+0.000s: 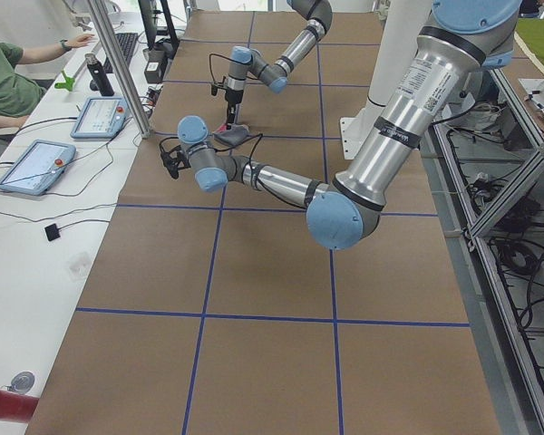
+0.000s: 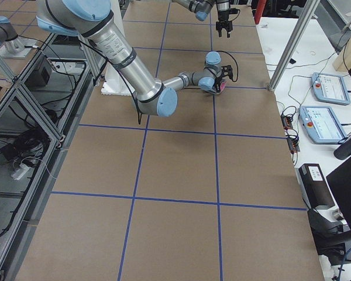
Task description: Fold towel twice with both arms
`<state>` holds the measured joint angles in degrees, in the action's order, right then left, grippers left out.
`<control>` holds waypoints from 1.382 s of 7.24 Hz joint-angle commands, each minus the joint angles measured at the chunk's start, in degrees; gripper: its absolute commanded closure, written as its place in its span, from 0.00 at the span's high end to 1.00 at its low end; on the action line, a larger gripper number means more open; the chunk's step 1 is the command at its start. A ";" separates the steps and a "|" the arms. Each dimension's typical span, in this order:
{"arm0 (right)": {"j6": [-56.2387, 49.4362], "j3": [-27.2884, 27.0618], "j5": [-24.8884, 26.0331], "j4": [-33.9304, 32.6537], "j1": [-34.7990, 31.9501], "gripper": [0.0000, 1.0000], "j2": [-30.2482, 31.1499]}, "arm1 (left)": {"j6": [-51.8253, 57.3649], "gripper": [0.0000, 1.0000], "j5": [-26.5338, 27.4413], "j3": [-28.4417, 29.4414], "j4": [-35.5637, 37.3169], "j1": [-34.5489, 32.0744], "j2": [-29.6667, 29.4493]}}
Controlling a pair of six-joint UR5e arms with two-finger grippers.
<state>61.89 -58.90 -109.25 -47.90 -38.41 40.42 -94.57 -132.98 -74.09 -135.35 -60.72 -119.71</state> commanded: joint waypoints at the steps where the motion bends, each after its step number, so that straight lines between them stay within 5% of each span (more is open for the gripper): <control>1: 0.07 -0.08 0.00 0.00 0.00 0.06 0.01 | 0.00 1.00 0.00 0.00 0.00 -0.02 0.00; 2: 0.07 -0.16 -0.09 0.00 -0.09 0.00 0.09 | 0.00 1.00 0.00 0.00 0.00 -0.02 0.00; 9: -1.25 -0.60 -0.53 0.18 -2.28 0.00 0.18 | -0.09 1.00 0.09 0.00 0.00 -0.01 0.00; 10: -1.25 -0.60 -0.53 0.18 -2.28 0.12 0.18 | -0.09 1.00 0.09 0.00 0.00 0.07 0.00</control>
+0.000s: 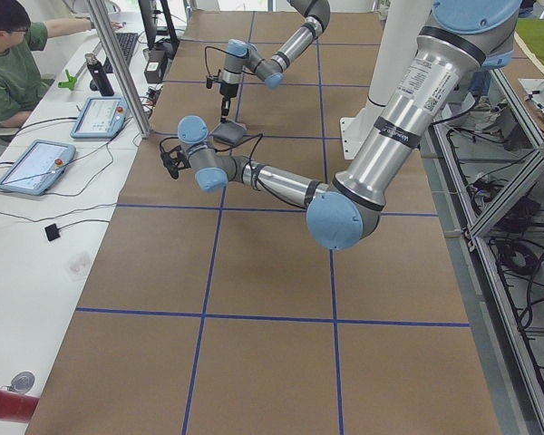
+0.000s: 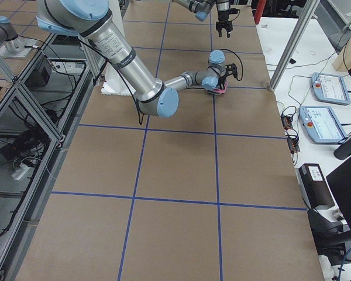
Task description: Fold towel twice with both arms
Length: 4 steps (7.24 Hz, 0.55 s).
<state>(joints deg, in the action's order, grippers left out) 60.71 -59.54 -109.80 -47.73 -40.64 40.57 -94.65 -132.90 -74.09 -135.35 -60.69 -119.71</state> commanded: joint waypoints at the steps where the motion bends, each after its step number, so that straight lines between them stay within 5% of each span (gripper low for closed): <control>1: -0.07 0.03 0.03 -0.08 -0.05 0.82 0.12 | 0.00 1.00 0.00 0.00 0.00 0.04 0.00; 2: 0.19 0.03 0.12 -0.08 -0.05 1.00 -0.05 | 0.00 1.00 0.00 0.00 0.00 0.04 0.00; 4: 0.02 0.03 -1.10 -0.08 -1.62 1.00 0.03 | 0.08 1.00 0.00 -0.27 -0.09 -0.05 -0.18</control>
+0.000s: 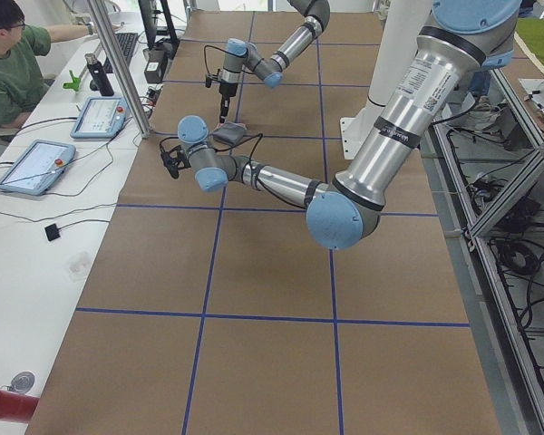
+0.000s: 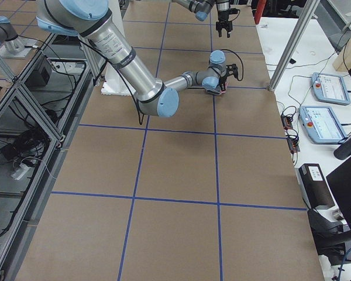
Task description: Fold towel twice with both arms
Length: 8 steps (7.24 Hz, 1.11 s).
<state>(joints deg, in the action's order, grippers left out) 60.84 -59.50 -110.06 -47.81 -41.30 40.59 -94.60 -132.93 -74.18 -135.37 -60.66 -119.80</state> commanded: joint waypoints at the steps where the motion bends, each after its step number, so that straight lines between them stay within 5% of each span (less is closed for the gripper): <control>1: -0.80 -0.17 -4.86 -0.27 -3.59 1.00 0.10 | 0.12 1.00 0.04 -0.35 0.02 -0.16 -0.17; 4: -6.38 -4.99 -18.81 -4.01 -15.61 1.00 5.70 | 15.80 1.00 2.59 -0.35 0.63 -3.92 0.61; 7: -29.38 -17.72 -22.56 -30.15 -25.73 1.00 12.04 | 37.57 1.00 -0.48 0.17 2.12 -14.11 5.71; 8: -34.77 -20.19 -22.48 -37.90 -28.63 1.00 12.93 | 46.00 1.00 -1.01 -0.35 7.96 -16.49 5.98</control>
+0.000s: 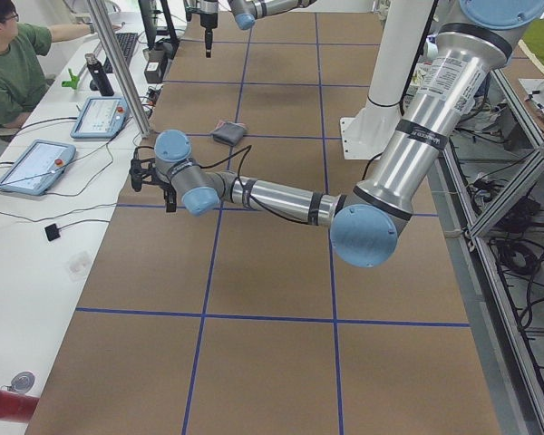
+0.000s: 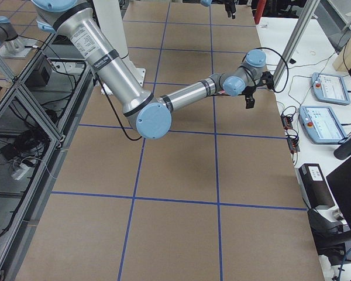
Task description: Fold towel twice with both arms
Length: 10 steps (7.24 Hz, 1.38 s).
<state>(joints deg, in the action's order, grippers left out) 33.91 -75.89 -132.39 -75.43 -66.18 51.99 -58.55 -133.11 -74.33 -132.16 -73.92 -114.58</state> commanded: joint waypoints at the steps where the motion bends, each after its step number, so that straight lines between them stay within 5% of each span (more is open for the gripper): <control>1: -13.81 -5.74 0.11 -14.61 -7.17 1.00 3.79 | 23.09 1.00 -1.09 -0.37 12.46 -6.04 0.94; 3: -13.96 -12.40 0.02 -14.66 -11.32 1.00 12.82 | 39.60 1.00 -1.36 -0.55 23.22 -12.01 1.73; 5: -14.56 -13.84 2.47 -14.31 -12.99 1.00 17.34 | 54.54 1.00 -2.15 -7.99 23.87 -17.82 11.88; 7: -14.92 -15.67 2.40 -14.31 -15.64 1.00 23.89 | 54.86 1.00 -2.06 -8.46 23.88 -19.51 18.22; 10: -15.27 -26.39 0.74 -14.31 -18.97 1.00 36.49 | 54.77 1.00 0.47 -7.24 23.88 -19.34 21.07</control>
<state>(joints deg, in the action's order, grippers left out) 18.69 -99.07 -130.63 -89.74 -83.76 84.28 -3.79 -134.23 -82.40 -108.26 -93.38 -94.41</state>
